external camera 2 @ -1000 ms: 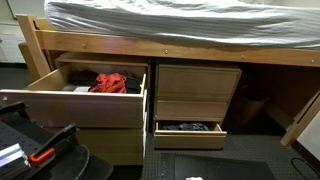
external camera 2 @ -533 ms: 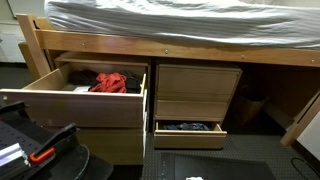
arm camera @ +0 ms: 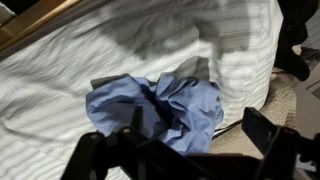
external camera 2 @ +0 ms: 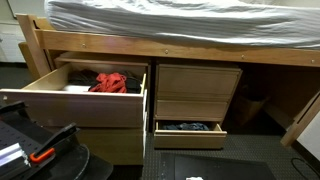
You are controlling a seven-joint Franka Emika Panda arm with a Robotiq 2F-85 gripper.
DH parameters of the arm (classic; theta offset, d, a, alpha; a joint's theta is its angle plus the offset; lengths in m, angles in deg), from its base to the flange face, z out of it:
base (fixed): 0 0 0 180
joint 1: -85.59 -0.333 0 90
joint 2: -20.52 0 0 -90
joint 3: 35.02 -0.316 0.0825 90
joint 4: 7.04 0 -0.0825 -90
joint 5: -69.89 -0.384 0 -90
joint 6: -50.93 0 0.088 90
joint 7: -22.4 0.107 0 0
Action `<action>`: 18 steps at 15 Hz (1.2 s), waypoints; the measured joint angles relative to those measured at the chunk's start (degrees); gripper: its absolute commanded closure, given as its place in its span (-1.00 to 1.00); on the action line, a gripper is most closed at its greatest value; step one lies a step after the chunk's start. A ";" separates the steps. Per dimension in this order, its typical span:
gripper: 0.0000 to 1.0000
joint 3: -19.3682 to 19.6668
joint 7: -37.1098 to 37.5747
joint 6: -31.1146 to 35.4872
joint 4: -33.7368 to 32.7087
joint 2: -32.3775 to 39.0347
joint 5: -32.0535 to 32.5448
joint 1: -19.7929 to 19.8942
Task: Remove the blue t-shirt from the topmost drawer on the left then place it back in the drawer
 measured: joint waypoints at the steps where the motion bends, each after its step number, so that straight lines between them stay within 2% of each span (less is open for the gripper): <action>1: -1.00 -0.02 0.00 0.01 0.00 -0.01 0.00 0.21; 4: -1.00 -4.89 0.59 0.89 -0.04 0.03 2.53 4.63; 7: -1.00 -7.93 0.94 7.49 0.91 0.78 3.19 8.11; 10: -1.00 -8.59 1.87 12.41 2.25 2.37 4.03 9.85; 18: -1.00 -9.49 2.42 13.11 2.26 3.43 5.73 10.88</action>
